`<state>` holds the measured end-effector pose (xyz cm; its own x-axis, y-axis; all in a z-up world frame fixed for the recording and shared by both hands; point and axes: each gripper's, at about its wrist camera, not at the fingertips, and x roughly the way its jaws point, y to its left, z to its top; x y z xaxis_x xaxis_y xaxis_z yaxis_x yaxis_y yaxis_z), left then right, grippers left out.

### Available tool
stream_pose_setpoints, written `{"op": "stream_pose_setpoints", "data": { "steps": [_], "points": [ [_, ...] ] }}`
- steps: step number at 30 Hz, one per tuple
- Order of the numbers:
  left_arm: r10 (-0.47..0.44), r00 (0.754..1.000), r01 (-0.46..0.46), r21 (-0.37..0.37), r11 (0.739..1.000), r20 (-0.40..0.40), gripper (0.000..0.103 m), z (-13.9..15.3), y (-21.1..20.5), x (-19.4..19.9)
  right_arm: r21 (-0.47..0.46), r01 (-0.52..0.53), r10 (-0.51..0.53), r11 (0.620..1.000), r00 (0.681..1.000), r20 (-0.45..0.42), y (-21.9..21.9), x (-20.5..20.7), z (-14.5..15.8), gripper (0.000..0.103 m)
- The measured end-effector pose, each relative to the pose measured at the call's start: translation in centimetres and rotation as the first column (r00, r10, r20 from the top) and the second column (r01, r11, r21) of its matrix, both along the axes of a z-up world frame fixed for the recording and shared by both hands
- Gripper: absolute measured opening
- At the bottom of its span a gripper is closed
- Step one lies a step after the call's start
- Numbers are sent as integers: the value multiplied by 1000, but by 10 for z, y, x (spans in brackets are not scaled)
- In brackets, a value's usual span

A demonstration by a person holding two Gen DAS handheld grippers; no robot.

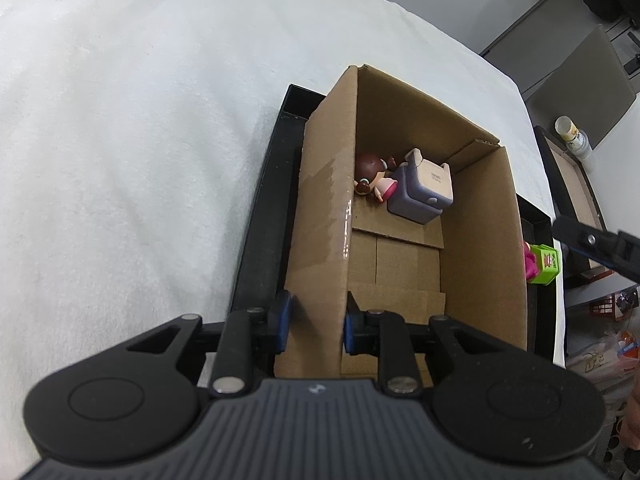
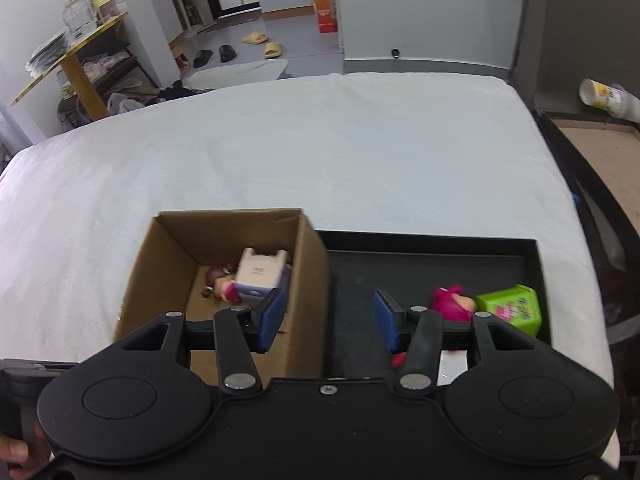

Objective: Organize rigid objects
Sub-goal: 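Carry the white-and-purple cube into the box and release it, then grasp the white charger plug with the right tool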

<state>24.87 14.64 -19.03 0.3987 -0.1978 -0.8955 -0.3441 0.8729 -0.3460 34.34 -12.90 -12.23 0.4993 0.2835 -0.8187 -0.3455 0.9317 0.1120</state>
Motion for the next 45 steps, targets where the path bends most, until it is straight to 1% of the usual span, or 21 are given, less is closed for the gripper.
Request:
{"op": "stream_pose_setpoints", "data": {
  "steps": [9, 14, 16, 24, 29, 33, 39, 45],
  "points": [
    [19, 1000, -18, 13, 1000, -13, 24, 1, -2, 2, -14, 52, -52, 999, 999, -15, -31, -1, -7, 52],
    [24, 1000, -24, 22, 999, -18, 24, 2, -5, 3, -37, 61, -61, 997, 998, -9, -44, -1, -15, 65],
    [27, 999, -27, 26, 999, -21, 24, 2, -5, 3, -43, 51, -52, 998, 999, -8, -47, -1, -19, 65],
    [35, 999, -33, 45, 998, -34, 24, 2, -6, 5, -50, 34, -37, 998, 997, -68, -64, 7, -47, 66],
    [38, 998, -35, 51, 998, -46, 24, 1, -7, 7, -69, -3, -3, 998, 996, -92, -70, 11, -65, 71],
    [37, 998, -33, 62, 998, -58, 24, -1, -9, 12, -73, -20, 12, 997, 993, -113, -76, 16, -77, 72],
    [36, 997, -31, 68, 997, -69, 23, -4, -11, 15, -98, -79, 65, 992, 988, -137, -76, 21, -97, 75],
    [34, 997, -29, 68, 997, -69, 23, -5, -11, 16, -133, -98, 78, 986, 987, -143, -71, 26, -110, 75]
  ]
}}
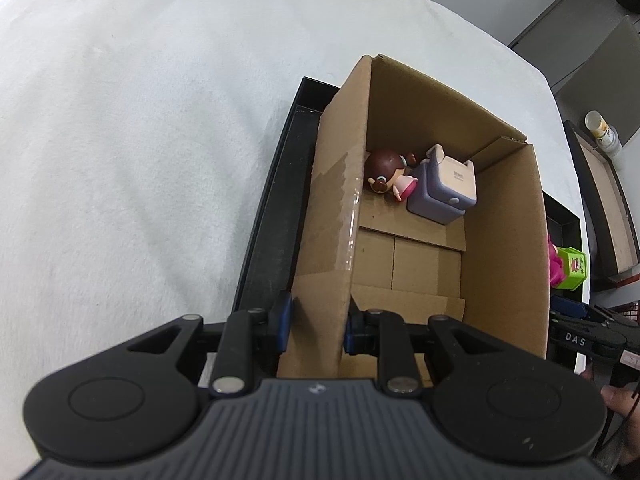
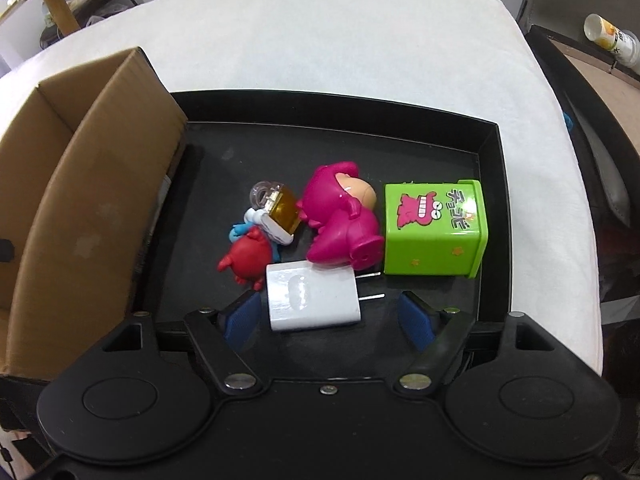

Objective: Organize rigid objects
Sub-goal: 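Grasp the white charger plug with the right tool, then carry the white charger plug into the box and release it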

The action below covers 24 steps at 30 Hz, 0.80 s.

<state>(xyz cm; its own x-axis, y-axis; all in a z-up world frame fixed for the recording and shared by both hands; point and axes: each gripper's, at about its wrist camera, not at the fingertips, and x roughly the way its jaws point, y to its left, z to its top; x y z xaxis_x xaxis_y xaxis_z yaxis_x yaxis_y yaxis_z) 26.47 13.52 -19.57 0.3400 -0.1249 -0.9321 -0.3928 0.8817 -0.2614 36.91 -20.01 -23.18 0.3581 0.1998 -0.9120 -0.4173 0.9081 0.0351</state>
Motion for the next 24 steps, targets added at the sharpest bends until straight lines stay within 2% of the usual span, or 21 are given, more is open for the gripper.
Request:
{"op": "stream_pose_setpoints", "data": {
  "steps": [4, 5, 12, 24],
  "points": [
    [1, 1000, -1, -4, 1000, 2, 23, -2, 0, 1, -23, -12, 13, 1000, 1000, 19, 4, -2, -1, 72],
    [0, 1000, 0, -2, 1000, 2, 23, -1, 0, 1, -29, -17, 18, 999, 1000, 24, 4, -3, -1, 62],
    [7, 1000, -7, -4, 1000, 6, 24, -3, 0, 2, -21, -28, 29, 999, 999, 26, 4, -11, 13, 61],
    [8, 1000, -8, -15, 1000, 26, 24, -2, 3, -5, 13, -26, 25, 1000, 998, 59, 20, -33, 60, 61]
  ]
}}
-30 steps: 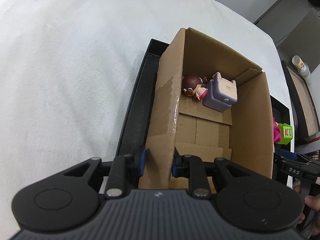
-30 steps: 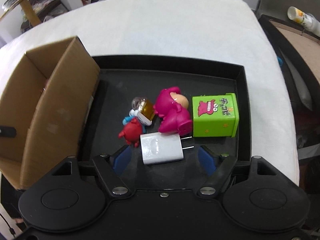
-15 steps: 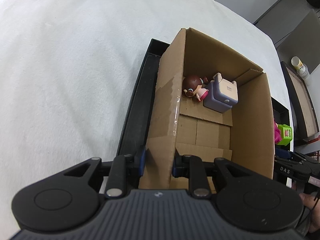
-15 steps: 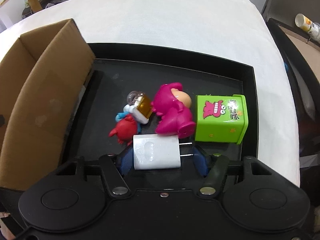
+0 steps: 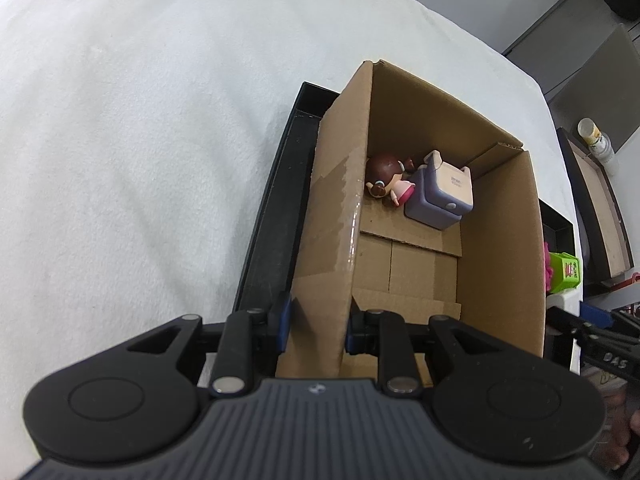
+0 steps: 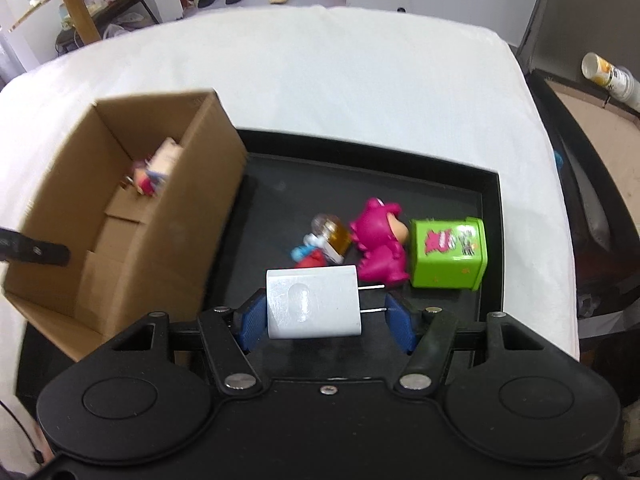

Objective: Organize rigid objects
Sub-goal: 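Carry the white charger plug into the box and release it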

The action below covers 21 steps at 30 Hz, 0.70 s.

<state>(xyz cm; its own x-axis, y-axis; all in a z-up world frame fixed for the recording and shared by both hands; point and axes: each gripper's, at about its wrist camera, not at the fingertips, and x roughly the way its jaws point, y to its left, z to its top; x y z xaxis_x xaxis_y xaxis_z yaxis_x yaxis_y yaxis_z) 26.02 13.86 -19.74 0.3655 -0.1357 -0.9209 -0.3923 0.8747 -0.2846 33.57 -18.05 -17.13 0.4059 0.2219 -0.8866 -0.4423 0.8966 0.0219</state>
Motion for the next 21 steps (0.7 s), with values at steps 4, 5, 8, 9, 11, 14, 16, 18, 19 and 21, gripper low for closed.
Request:
{"op": "stream_pose_setpoints", "data": {
  "steps": [4, 5, 8, 9, 11, 14, 16, 18, 19, 21],
  "points": [
    [7, 1000, -7, -10, 1000, -1, 24, 0, 2, 0, 19, -3, 3, 1000, 1000, 11, 16, 3, 19, 61],
    [9, 1000, -9, -12, 1000, -1, 24, 0, 2, 0, 25, -6, 6, 1000, 1000, 16, 20, 4, 23, 61],
    [11, 1000, -11, -20, 1000, 0, 24, 0, 4, 0, 39, -23, 22, 999, 999, 41, 32, 4, 38, 61],
    [12, 1000, -12, -23, 1000, 1, 24, -1, 4, 0, 44, -31, 28, 999, 999, 47, 36, 4, 42, 61],
    [12, 1000, -12, -26, 1000, 2, 24, -1, 3, 1, 51, -43, 40, 998, 998, 56, 44, 5, 49, 61],
    [9, 1000, -9, -34, 999, 6, 25, -1, 5, 0, 65, -58, 54, 996, 997, 60, 57, 5, 57, 61],
    [10, 1000, -10, -44, 999, 6, 26, -2, 6, 0, 76, -63, 59, 995, 997, 55, 65, 5, 60, 61],
    [10, 1000, -9, -51, 999, 6, 26, -2, 5, 0, 89, -67, 63, 994, 997, 51, 74, 4, 61, 61],
    [8, 1000, -8, -54, 998, 7, 26, -3, 6, -1, 98, -69, 64, 993, 997, 50, 78, 2, 63, 61],
    [3, 1000, -3, -57, 998, 8, 26, -3, 5, -1, 118, -74, 69, 990, 997, 44, 88, -1, 64, 61]
  ]
}}
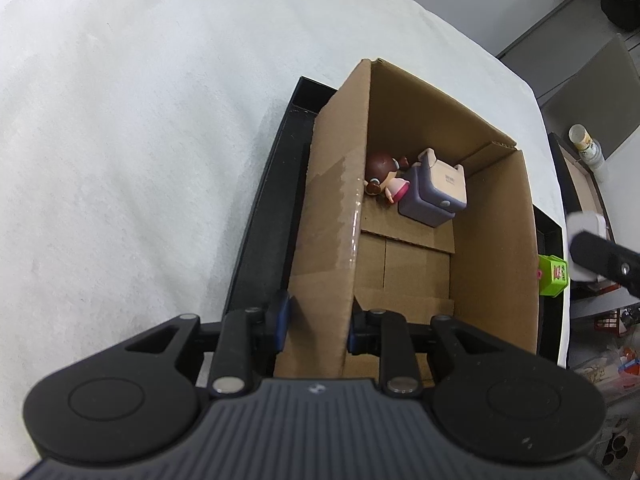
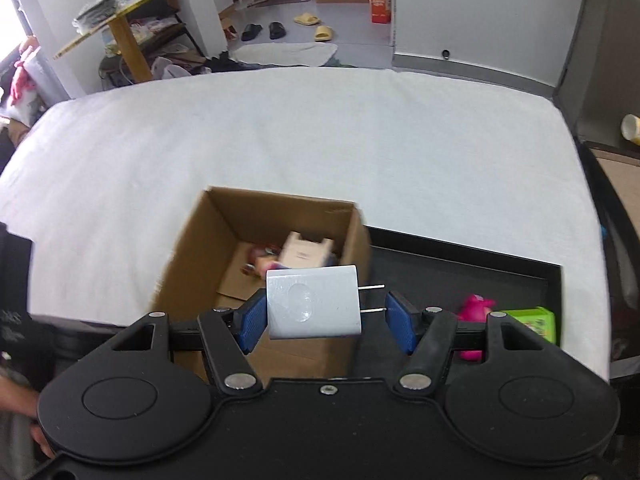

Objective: Organize rigid objects
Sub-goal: 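Carry the white charger plug into the box and release it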

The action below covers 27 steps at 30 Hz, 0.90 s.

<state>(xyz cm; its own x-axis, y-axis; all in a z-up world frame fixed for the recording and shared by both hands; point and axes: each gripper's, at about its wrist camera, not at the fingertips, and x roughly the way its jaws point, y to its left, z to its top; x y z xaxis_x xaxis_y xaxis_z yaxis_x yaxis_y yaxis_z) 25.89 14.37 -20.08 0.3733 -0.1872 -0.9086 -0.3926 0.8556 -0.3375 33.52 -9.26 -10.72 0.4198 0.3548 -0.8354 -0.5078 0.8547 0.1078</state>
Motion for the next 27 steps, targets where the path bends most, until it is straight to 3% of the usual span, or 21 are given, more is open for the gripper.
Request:
{"op": "stream_pose_setpoints", "data": {
  "steps": [14, 19, 23, 27],
  "points": [
    [-9, 1000, 10, -35, 999, 6, 26, -2, 8, -4, 83, 46, -35, 996, 992, -121, 44, 0, -25, 61],
    [-14, 1000, 14, -45, 999, 7, 26, -3, 11, -4, 110, 91, -74, 990, 985, -153, 47, 3, -32, 62],
    [-13, 1000, 14, -53, 998, 10, 27, -4, 13, -5, 154, 135, -96, 979, 967, -237, 46, 6, -43, 66],
    [-17, 1000, 17, -53, 998, 14, 28, -3, 13, -5, 143, 134, -99, 981, 968, -230, 39, 2, -40, 66]
  ]
}}
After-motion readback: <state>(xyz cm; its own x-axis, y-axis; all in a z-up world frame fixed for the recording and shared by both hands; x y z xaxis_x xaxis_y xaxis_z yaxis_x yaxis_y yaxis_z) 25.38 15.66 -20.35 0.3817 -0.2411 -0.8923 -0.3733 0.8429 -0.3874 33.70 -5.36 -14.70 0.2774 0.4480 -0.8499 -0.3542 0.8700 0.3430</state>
